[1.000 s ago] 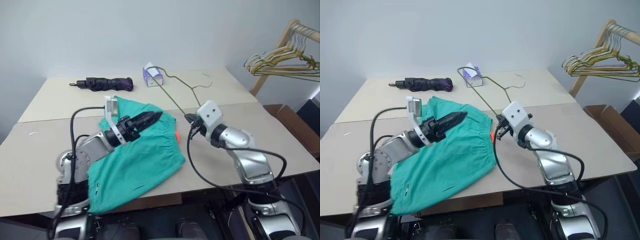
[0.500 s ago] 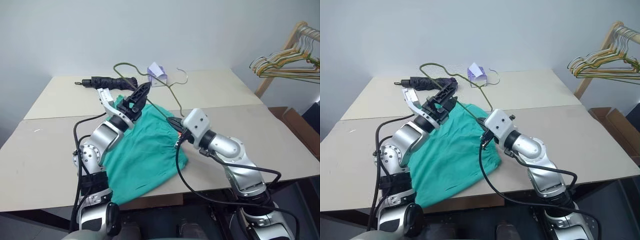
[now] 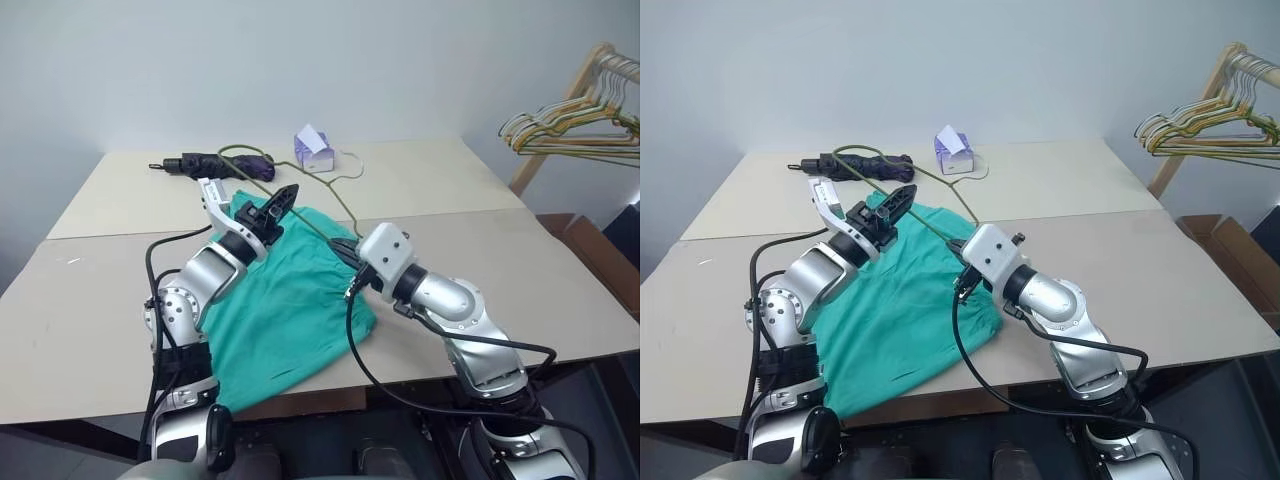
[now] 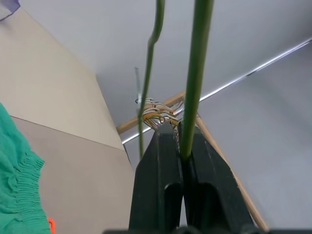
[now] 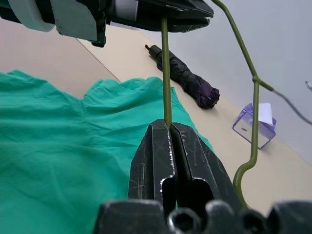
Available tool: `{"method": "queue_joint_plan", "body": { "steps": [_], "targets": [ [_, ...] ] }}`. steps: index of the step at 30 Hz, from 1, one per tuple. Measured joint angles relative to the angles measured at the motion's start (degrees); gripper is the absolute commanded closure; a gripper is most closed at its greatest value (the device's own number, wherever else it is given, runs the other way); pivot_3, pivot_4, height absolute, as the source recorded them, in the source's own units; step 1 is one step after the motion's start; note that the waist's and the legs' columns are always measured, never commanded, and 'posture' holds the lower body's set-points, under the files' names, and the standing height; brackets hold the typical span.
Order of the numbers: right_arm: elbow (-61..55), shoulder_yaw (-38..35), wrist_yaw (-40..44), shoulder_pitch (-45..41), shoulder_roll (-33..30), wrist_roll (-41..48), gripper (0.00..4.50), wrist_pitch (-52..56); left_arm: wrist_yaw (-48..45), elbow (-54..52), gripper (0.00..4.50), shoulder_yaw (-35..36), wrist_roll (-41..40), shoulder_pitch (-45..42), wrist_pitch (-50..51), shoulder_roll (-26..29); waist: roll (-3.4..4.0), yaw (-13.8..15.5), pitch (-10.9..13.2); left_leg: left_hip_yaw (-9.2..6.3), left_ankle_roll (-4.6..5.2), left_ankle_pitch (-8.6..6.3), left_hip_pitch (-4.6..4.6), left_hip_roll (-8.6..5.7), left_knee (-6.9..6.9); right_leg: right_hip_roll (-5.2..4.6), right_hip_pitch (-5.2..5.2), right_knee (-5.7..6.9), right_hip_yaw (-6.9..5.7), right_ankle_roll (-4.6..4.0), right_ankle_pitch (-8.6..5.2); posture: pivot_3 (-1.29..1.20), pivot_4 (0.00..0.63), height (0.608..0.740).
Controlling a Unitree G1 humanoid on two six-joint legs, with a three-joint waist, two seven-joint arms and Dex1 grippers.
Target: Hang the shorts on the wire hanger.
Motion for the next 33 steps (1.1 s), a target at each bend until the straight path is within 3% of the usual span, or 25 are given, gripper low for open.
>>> {"method": "queue_joint_plan", "body": {
  "steps": [3,7,11,14,20,28,33],
  "targets": [
    [0.1,-0.2,0.2,0.0,-0.1,0.1,3.80,0.0,-2.3,-1.1,4.50,-1.6,2.7,0.2,-0.7,0.8,0.00,0.0,0.0,0.01,0.00,0.00,-0.01,0.00,0.00,0.00,0.00,-0.02,0.00,0.00,0.00,-0.01,0.000,0.740],
    [0.4,-0.3,0.3,-0.6,-0.2,0.1,2.45,-0.6,-7.4,-1.8,4.50,-4.3,5.5,0.3,-1.0,1.6,0.00,0.0,0.0,0.01,0.00,0.00,-0.01,0.00,0.00,0.00,0.00,-0.02,0.00,0.00,0.00,-0.01,0.000,0.740],
    [0.3,-3.2,2.3,-1.4,-2.7,1.8,1.03,-1.1,-14.8,-1.2,4.50,-5.7,9.7,0.1,-1.8,6.2,0.01,-0.3,0.0,0.02,0.00,0.00,0.00,0.01,-0.03,0.02,-0.02,-0.03,0.00,0.00,0.00,-0.01,0.000,0.740],
    [-1.7,-8.2,6.7,-2.2,-4.7,9.6,0.02,1.8,-21.9,1.9,4.50,-5.8,13.4,-1.5,-2.2,11.9,0.03,-0.3,0.0,0.02,0.00,0.00,-0.02,0.02,-0.04,0.03,-0.02,-0.05,-0.01,0.00,0.00,0.00,0.000,0.740],
    [-2.5,-18.8,17.4,-7.3,-14.9,29.7,0.02,18.5,-40.8,11.9,4.50,-3.5,14.4,-7.7,-1.4,20.9,0.01,-0.1,0.1,0.02,0.01,0.00,-0.05,0.04,-0.04,0.01,-0.01,-0.13,-0.09,0.01,-0.02,-0.02,0.000,0.740],
    [17.5,-13.9,33.6,-15.4,-20.4,40.5,0.02,34.3,-71.5,15.2,4.50,-2.0,12.6,-10.4,-0.5,27.1,0.07,-1.7,0.1,0.08,0.01,0.00,-0.07,0.09,-0.11,0.03,-0.05,-0.13,-0.07,0.09,-0.08,-0.04,0.000,0.740],
    [22.5,-10.6,37.1,-18.6,-17.6,43.0,0.02,39.4,-77.0,17.2,4.50,-4.1,15.5,-12.8,-1.2,27.2,0.07,-1.8,0.1,0.07,0.01,0.00,-0.12,0.09,-0.09,0.02,-0.08,-0.12,-0.07,0.25,-0.14,-0.04,0.000,0.740]
  ]
}}
